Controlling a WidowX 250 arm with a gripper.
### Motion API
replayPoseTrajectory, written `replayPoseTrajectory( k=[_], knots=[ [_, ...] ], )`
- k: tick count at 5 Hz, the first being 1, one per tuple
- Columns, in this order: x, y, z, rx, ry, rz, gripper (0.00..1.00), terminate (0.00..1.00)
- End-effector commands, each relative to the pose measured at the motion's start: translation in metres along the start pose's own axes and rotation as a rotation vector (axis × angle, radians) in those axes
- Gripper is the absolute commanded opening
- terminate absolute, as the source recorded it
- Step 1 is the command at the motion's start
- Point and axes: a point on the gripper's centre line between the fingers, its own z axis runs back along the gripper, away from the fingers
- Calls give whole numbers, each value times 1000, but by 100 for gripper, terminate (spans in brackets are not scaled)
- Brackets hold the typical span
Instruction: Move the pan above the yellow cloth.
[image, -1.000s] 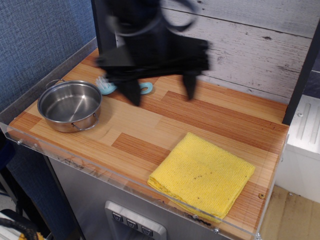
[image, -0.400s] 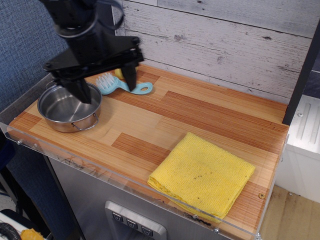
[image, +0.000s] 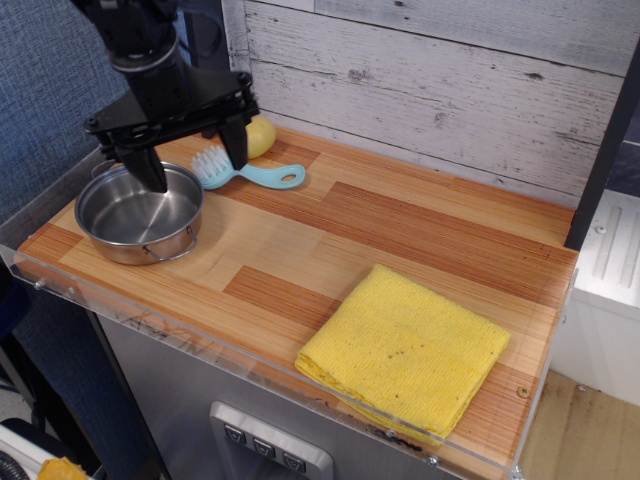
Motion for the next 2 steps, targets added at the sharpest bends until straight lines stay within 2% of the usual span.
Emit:
replayPoseTrajectory(
  k=[1, 2],
  knots=[
    [24, 16, -25, 53, -26, 24, 100, 0],
    [24, 22, -41, 81, -5, 19, 100, 0]
  ],
)
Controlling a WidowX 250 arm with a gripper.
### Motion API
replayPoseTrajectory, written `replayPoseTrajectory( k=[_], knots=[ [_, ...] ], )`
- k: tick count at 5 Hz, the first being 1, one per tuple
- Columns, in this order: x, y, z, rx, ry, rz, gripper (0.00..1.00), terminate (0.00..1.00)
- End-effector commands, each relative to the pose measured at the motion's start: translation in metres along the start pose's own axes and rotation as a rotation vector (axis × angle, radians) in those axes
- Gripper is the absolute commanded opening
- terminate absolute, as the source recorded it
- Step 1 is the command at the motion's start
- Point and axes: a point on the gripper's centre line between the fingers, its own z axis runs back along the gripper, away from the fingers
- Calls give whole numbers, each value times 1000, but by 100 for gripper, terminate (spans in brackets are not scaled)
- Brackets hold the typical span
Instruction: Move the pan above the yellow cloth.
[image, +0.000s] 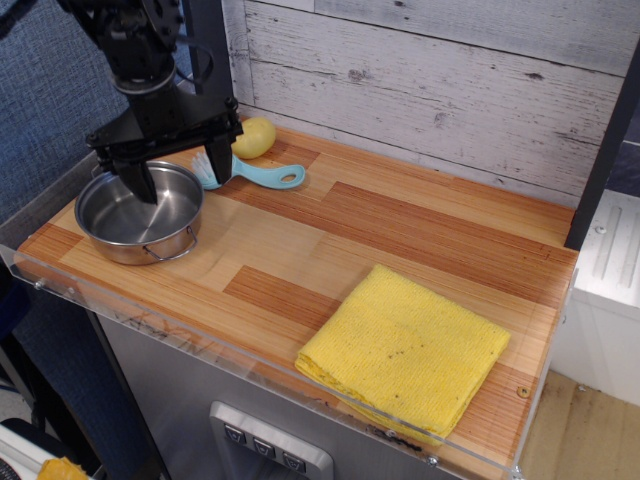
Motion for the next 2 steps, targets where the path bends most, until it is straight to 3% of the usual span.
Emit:
replayPoseTrajectory(
  k=[1, 2],
  knots=[
    [2, 12, -17, 37, 1, -12, 100, 0],
    [-5, 16, -27, 54, 20, -32, 100, 0]
  ],
)
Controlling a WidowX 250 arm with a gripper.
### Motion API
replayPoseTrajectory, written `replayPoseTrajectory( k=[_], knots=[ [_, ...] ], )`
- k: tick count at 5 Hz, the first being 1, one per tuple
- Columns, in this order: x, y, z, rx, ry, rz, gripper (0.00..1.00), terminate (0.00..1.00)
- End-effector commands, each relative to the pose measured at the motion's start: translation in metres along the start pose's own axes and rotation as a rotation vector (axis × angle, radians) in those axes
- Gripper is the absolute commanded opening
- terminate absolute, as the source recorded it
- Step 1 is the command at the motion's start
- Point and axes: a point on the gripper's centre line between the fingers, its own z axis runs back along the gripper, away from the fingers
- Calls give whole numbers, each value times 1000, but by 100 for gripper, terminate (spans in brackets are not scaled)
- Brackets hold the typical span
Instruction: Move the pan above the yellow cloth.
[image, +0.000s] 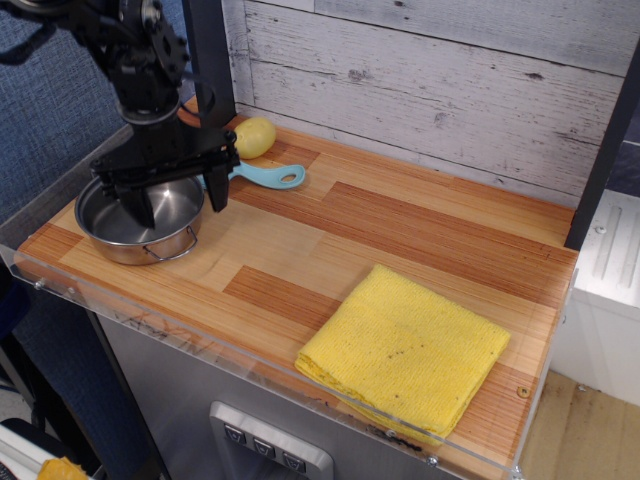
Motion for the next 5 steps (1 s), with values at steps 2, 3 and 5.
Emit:
replayPoseTrajectory(
  k=[2, 3, 5],
  knots=[
    [1, 9, -3, 15, -53, -21, 0, 0],
    [0, 10, -3, 17, -58, -17, 0, 0],
    [-2, 15, -1, 21, -47, -11, 0, 0]
  ],
)
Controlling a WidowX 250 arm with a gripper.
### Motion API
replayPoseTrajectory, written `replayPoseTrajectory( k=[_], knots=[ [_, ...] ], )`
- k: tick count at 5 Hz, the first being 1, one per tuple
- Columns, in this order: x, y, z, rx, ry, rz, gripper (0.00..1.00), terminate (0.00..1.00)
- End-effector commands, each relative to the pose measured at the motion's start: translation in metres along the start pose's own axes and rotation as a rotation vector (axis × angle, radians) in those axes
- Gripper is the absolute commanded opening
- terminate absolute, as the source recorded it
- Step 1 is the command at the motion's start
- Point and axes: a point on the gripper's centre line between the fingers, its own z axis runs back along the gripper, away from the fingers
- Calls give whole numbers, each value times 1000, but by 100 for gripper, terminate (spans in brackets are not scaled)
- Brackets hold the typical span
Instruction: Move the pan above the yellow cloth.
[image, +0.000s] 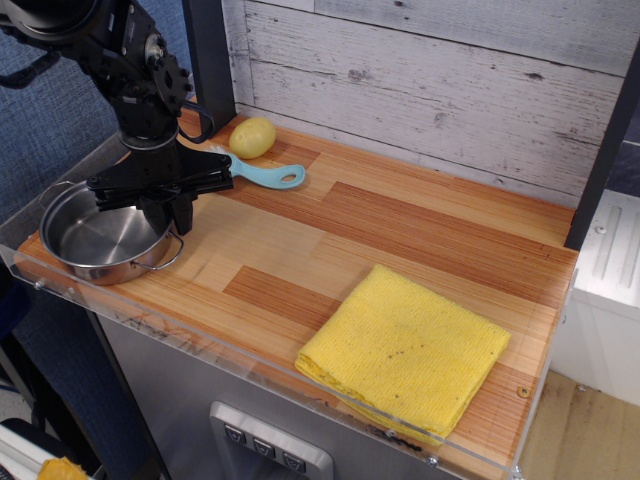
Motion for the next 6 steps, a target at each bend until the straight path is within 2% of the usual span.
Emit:
replayPoseTrajectory(
  k=[1, 2, 3, 4, 5, 6],
  knots=[
    [5, 19, 21, 7, -33, 49, 0, 0],
    [10, 27, 45, 43, -62, 39, 0, 0],
    [15, 31, 77, 30, -119, 68, 0, 0],
    [16, 16, 108, 10, -165, 46, 0, 0],
    [5, -15, 131, -26, -182, -29, 0, 0],
    [-9, -51, 146, -89, -184, -85, 0, 0]
  ],
)
